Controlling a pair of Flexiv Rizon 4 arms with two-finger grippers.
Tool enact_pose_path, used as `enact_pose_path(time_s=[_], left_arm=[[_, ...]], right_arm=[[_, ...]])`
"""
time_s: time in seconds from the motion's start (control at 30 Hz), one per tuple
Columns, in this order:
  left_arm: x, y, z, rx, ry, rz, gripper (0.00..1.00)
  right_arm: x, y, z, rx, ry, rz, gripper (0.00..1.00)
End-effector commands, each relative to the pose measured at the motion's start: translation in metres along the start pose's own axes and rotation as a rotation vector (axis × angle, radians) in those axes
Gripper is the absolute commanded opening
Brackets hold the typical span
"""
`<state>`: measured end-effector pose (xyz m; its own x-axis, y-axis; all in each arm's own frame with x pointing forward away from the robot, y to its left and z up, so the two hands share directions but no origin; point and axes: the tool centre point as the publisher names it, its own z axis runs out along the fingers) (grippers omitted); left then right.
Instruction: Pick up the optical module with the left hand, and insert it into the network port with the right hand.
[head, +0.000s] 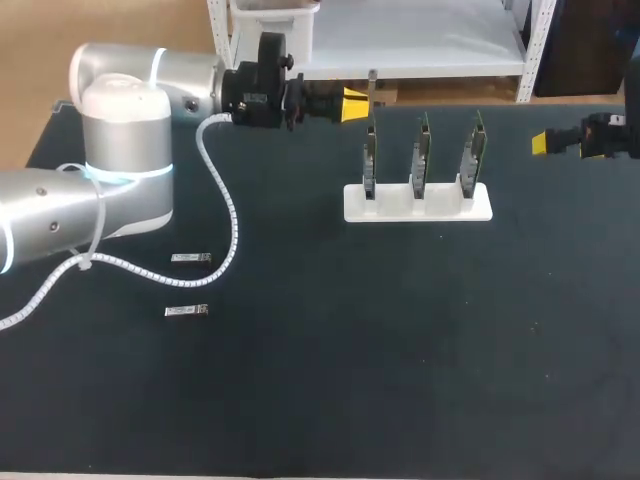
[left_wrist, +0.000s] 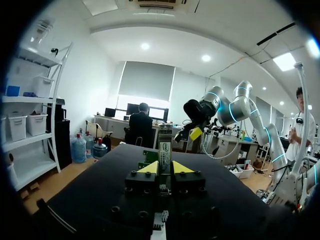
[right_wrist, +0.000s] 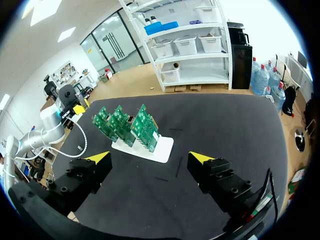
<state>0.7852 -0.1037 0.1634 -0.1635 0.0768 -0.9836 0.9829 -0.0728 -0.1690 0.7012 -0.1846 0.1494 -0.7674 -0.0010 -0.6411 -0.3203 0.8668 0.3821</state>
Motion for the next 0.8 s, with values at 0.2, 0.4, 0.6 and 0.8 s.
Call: enact_pose_path(time_s=[0.2,0.4,0.6,0.8], left_arm=[[0.0069,-0.0072,0.0006,-0.005,0.004,-0.011,0.00],[0.0084,-0.0075,0.0038,-0.012,0.010,-0.013,0.00],[0.0094,-0.0078,0.0059,-0.025,0.012,-0.018,0.00],[0.0099,-0.0071,0.0060,-0.047,0.014,-0.025,0.00]], right_arm=[[0.0004,0.0006,-0.0013,0.002,0.000,0.001,1.00],[0.0004,0.0006,-0.0013,0.002,0.000,0.001,1.00],[0.0004,0.0006,-0.0013,0.002,0.000,0.001,1.00],[0.0004,0.0006,-0.0013,0.002,0.000,0.001,1.00]])
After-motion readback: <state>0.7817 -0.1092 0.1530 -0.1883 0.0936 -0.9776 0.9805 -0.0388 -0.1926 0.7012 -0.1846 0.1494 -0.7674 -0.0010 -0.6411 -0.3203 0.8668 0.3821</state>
